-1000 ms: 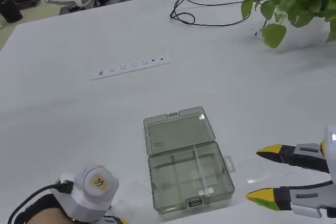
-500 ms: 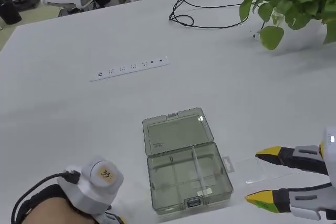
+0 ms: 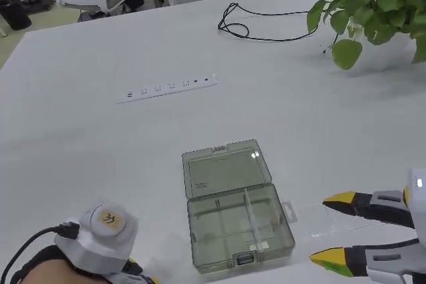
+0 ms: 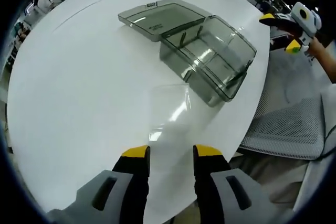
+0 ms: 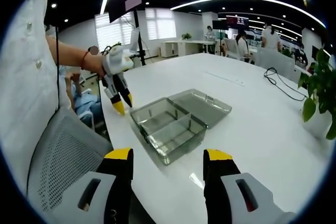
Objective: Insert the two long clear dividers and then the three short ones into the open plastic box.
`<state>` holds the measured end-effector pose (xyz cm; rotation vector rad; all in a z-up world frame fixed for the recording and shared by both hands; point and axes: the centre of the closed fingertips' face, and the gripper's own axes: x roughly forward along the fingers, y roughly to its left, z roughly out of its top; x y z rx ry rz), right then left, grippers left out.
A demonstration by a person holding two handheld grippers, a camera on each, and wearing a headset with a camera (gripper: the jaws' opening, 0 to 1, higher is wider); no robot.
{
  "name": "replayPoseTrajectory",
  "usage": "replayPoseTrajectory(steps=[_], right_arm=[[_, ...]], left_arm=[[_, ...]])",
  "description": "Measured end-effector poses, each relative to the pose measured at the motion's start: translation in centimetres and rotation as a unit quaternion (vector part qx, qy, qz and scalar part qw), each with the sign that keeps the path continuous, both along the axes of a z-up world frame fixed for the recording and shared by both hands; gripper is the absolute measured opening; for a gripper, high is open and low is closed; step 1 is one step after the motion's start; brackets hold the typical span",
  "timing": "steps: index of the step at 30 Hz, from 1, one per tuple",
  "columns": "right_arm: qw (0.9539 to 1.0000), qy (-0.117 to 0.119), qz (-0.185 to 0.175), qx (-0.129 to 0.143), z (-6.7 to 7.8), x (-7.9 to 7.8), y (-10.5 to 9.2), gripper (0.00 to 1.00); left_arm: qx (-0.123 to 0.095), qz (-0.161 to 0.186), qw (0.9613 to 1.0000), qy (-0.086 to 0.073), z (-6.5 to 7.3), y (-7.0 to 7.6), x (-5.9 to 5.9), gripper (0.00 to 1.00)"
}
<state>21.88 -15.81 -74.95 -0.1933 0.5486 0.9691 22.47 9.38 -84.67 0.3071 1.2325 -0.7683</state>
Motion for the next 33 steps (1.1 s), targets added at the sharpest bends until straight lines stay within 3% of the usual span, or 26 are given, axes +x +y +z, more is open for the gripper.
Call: replayPoseTrajectory(steps=[9, 11, 14, 23, 33], right_arm=[[1.0000, 0.000, 0.005, -0.004, 0.3, 0.0, 0.3, 0.54], [1.0000, -0.001, 0.005, -0.005, 0.3, 0.0, 0.3, 0.54], [1.0000, 0.000, 0.006, -0.006, 0.5, -0.1, 0.4, 0.54], [0.9999, 0.006, 0.010, -0.007, 0.8, 0.0, 1.1, 0.54], [1.0000, 0.007, 0.007, 0.000, 1.9, 0.4, 1.8, 0.54]], left_arm=[[-0.025, 0.025, 0.9994, 0.003, 0.2, 0.2, -0.4, 0.31], [-0.043, 0.043, 0.9981, 0.007, 0.3, 0.1, -0.5, 0.31], [-0.071, 0.074, 0.9947, 0.007, 0.7, 0.1, -0.5, 0.31], [-0.126, 0.125, 0.9842, -0.003, 2.6, 0.1, -0.4, 0.31], [-0.192, 0.143, 0.9701, -0.042, 6.6, -1.8, 0.9, 0.31]])
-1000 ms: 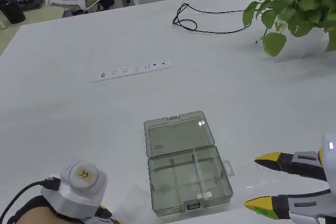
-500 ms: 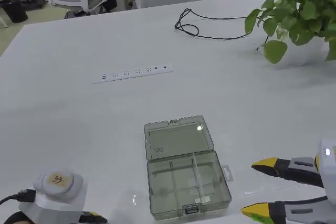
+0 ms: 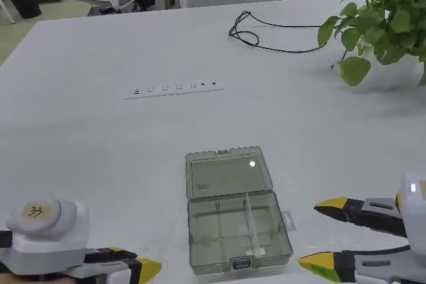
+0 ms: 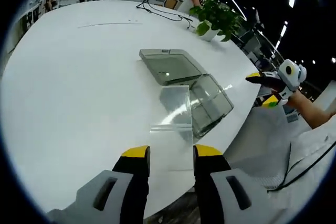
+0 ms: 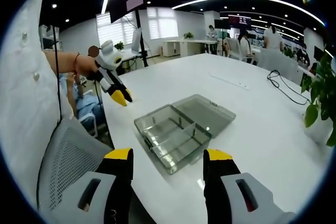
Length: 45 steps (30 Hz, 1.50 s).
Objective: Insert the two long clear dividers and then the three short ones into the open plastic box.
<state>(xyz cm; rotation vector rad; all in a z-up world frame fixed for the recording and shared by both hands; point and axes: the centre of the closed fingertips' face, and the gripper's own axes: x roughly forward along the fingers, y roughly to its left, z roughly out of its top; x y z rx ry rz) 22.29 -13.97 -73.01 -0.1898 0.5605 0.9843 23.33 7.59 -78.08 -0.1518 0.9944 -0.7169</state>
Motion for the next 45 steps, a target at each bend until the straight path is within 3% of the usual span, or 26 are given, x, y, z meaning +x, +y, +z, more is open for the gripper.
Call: replayPoseTrajectory(steps=[2, 11, 15, 20, 25, 33, 45], right_arm=[[1.0000, 0.001, -0.002, 0.002, 0.3, 0.1, 0.2, 0.54], [0.9993, 0.000, -0.024, 0.030, 2.4, 1.1, 1.8, 0.54], [0.9974, 0.004, -0.038, 0.061, 3.9, 1.6, 3.2, 0.54], [0.9939, 0.007, -0.054, 0.096, 5.7, 2.0, 5.1, 0.51], [0.9898, 0.009, -0.069, 0.124, 7.0, 2.4, 6.0, 0.45], [0.9800, 0.037, -0.107, 0.164, 7.9, 2.8, 7.1, 0.31], [0.9707, 0.079, -0.135, 0.183, 6.9, 2.9, 9.2, 0.20]], left_arm=[[-0.013, -0.001, 0.9998, -0.013, 0.9, -0.7, 0.2, 0.31], [-0.061, -0.005, 0.9973, -0.041, 3.4, -3.4, 0.6, 0.31], [-0.085, -0.010, 0.9949, -0.053, 4.7, -4.8, 0.7, 0.31], [-0.100, -0.023, 0.9915, -0.080, 6.2, -6.5, 0.9, 0.31], [-0.110, -0.033, 0.9878, -0.105, 7.4, -7.6, 1.1, 0.31], [-0.116, -0.051, 0.9835, -0.129, 8.4, -9.3, 1.1, 0.31], [-0.108, -0.080, 0.9791, -0.153, 9.5, -10.5, 1.2, 0.31]])
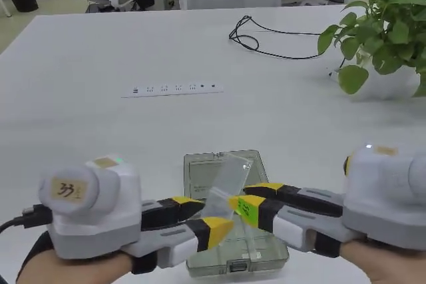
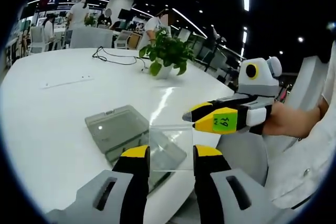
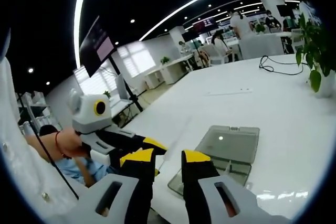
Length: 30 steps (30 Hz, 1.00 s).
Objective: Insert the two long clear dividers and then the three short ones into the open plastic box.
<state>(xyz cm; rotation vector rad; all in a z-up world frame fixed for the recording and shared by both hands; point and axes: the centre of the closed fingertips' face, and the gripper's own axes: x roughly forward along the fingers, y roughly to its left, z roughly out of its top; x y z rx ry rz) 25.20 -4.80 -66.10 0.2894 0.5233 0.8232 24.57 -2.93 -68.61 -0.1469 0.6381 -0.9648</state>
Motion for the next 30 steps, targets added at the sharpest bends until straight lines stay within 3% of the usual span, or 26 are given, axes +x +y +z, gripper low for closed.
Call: replayPoseTrajectory(steps=[15, 16, 17, 18, 19, 21, 24, 30], right_arm=[[0.9959, 0.056, -0.063, 0.031, -0.6, 0.8, 0.1, 0.07], [0.9955, 0.057, -0.069, 0.031, -0.6, 0.9, 0.0, 0.07], [0.9956, 0.055, -0.069, 0.033, -0.5, 0.9, 0.1, 0.06], [0.9955, 0.056, -0.068, 0.034, -0.4, 0.8, 0.1, 0.06], [0.9955, 0.055, -0.069, 0.036, -0.3, 0.9, 0.1, 0.06], [0.9958, 0.055, -0.065, 0.033, -0.3, 0.9, 0.2, 0.06], [0.9960, 0.055, -0.063, 0.032, -0.2, 1.0, 0.3, 0.06], [0.9965, 0.058, -0.055, 0.027, -0.3, 1.1, 0.5, 0.06]], left_arm=[[0.008, 0.000, 0.9998, -0.017, 0.3, -0.2, 0.4, 0.30], [0.008, 0.000, 0.9998, -0.019, 0.4, -0.2, 0.4, 0.26], [0.022, 0.005, 0.9995, -0.020, 0.0, 0.1, 0.6, 0.21], [0.026, 0.002, 0.9992, -0.030, -0.1, 0.1, 0.7, 0.18], [0.024, 0.002, 0.9992, -0.031, 0.0, 0.1, 0.8, 0.18], [-0.004, 0.014, 0.9997, -0.018, 0.5, -0.2, 0.8, 0.22], [0.005, 0.002, 0.9997, -0.025, 0.4, -0.3, 0.7, 0.25], [0.001, -0.004, 0.9998, -0.021, 0.3, -0.3, 0.4, 0.28]])
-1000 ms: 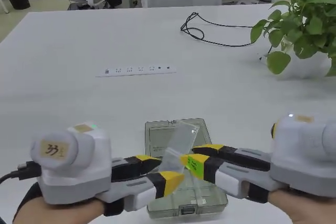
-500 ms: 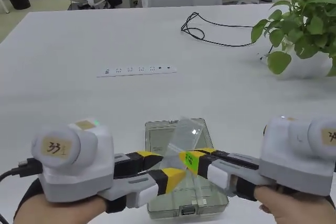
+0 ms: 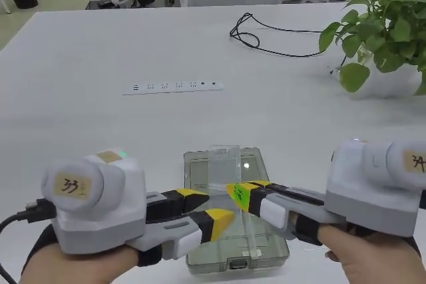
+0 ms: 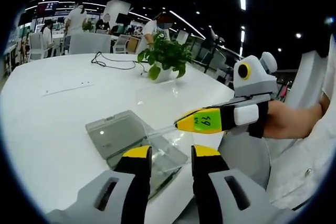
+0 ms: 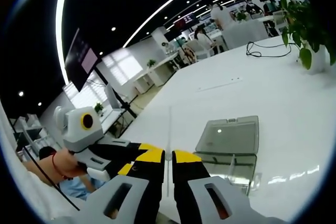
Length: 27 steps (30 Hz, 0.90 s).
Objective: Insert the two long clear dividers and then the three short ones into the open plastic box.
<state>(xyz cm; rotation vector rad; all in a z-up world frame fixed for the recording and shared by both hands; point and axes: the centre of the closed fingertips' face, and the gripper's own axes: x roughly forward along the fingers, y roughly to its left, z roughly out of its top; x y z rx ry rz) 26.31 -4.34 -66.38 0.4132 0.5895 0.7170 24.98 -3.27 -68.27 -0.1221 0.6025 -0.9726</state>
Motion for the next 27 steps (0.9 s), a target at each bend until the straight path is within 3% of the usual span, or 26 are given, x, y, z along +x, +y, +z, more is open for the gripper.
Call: replayPoseTrajectory(steps=[11, 13, 16, 22, 27], right_arm=[[0.9999, 0.004, 0.006, -0.009, 0.2, 0.4, -0.3, 0.06], [0.9999, 0.005, 0.008, -0.013, 0.1, 0.5, -0.3, 0.06], [0.9997, 0.006, 0.012, -0.020, -0.1, 0.6, -0.4, 0.06], [0.9991, 0.021, 0.023, -0.030, -0.1, 0.9, -0.3, 0.06], [0.9983, 0.030, 0.027, -0.042, -0.5, 1.3, -0.3, 0.06]], left_arm=[[0.008, 0.004, 0.9999, -0.008, -0.6, 1.8, 0.0, 0.33], [0.017, 0.000, 0.9992, -0.037, -0.6, 2.4, 0.3, 0.33], [0.022, -0.001, 0.9990, -0.039, -0.9, 2.9, 0.2, 0.35], [0.033, -0.008, 0.9973, -0.066, -1.2, 4.3, 0.0, 0.45], [0.042, -0.014, 0.9961, -0.076, -1.5, 5.2, -0.1, 0.53]])
